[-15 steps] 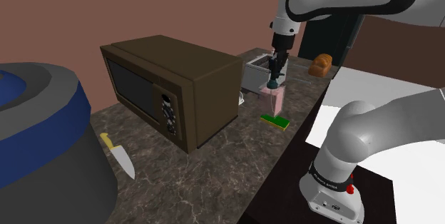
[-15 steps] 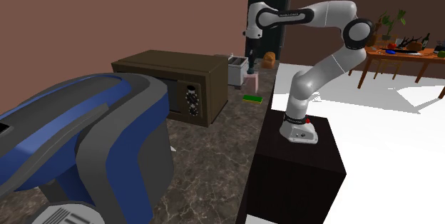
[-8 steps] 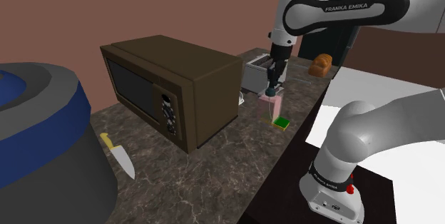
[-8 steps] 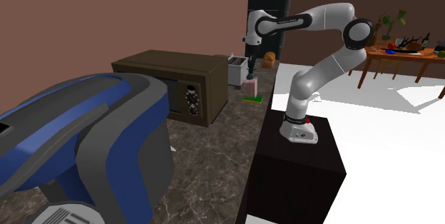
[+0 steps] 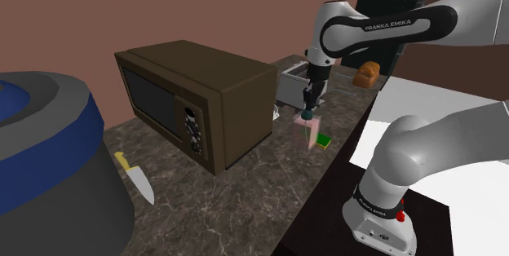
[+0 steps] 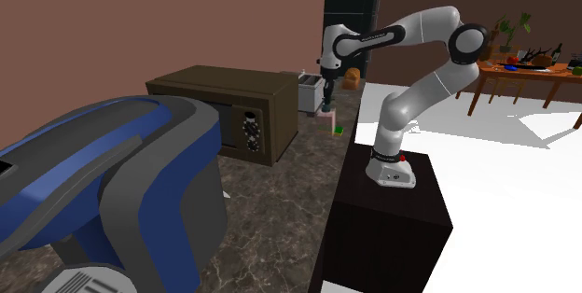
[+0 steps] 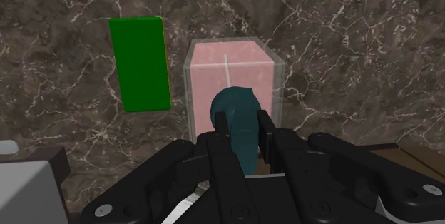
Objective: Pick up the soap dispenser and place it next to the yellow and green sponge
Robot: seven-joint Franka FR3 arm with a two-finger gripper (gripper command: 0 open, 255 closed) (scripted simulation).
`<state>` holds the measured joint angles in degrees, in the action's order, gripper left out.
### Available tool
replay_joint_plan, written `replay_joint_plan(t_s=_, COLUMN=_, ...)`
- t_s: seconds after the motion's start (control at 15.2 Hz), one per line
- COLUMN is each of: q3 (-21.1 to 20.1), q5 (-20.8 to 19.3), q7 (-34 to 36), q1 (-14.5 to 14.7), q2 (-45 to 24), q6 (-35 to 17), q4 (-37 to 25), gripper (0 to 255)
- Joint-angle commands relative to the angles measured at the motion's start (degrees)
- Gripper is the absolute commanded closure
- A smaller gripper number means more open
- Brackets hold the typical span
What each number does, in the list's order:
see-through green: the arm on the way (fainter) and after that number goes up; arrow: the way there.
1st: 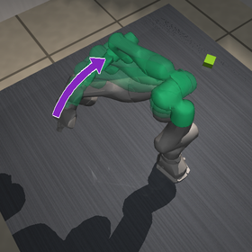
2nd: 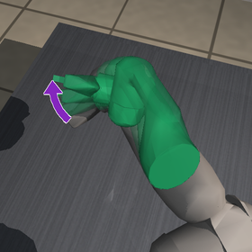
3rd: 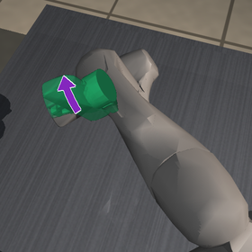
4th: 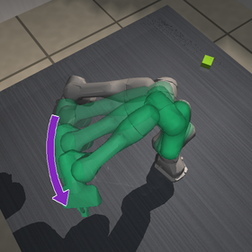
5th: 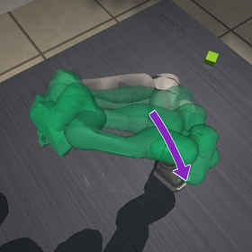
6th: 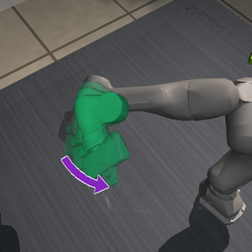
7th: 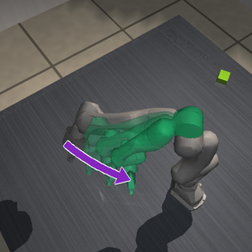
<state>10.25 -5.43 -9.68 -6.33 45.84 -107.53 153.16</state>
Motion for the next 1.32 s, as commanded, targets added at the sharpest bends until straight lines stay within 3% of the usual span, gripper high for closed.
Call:
replay_joint_plan(t_s=0.0, q3=0.3, q5=-0.2, q7=-0.1, q1=-0.1, q2=-0.3, q6=-1.7, q4=1.4, gripper=255)
replay_joint_plan(t_s=0.59, q3=1.2, q5=-1.0, q7=-0.3, q1=-0.4, q2=-2.7, q6=-10.1, q4=7.4, gripper=255)
replay_joint_plan(t_s=1.12, q3=1.2, q5=-0.9, q7=-0.4, q1=-0.5, q2=-2.7, q6=-10.2, q4=7.4, gripper=255)
replay_joint_plan(t_s=1.19, q3=1.2, q5=-0.9, q7=-0.3, q1=-0.4, q2=-2.9, q6=-10.3, q4=7.4, gripper=0)
replay_joint_plan(t_s=1.25, q3=1.0, q5=-0.8, q7=-0.2, q1=-0.3, q2=-2.9, q6=-10.2, q4=7.3, gripper=0)
